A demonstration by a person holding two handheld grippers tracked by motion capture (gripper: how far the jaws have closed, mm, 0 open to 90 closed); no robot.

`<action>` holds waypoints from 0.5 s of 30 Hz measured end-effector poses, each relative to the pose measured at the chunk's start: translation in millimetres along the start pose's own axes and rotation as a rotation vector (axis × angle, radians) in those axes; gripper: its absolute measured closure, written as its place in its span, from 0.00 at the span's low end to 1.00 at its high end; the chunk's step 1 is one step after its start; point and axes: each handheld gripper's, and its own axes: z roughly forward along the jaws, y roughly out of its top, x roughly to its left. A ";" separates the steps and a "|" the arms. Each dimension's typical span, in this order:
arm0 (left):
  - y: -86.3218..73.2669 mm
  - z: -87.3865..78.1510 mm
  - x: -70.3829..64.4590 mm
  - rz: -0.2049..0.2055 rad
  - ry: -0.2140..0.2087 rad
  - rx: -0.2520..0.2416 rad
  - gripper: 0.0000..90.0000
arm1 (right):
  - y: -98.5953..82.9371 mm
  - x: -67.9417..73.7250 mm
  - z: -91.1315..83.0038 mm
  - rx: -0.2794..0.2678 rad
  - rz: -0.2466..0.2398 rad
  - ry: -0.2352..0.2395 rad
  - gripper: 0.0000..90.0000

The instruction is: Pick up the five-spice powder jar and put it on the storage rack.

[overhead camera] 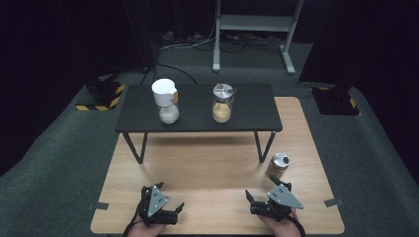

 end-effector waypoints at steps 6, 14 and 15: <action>0.1 0.1 -0.3 0.001 0.002 0.000 0.01 | -0.8 -8.2 -3.4 -0.002 0.014 -0.028 0.00; -0.1 -0.2 0.4 -0.003 0.000 -0.001 0.01 | -1.9 -16.6 -7.1 -0.004 0.028 -0.051 0.00; -0.1 -0.2 0.4 -0.003 -0.001 -0.002 0.01 | -1.9 -17.4 -7.5 -0.005 0.030 -0.053 0.00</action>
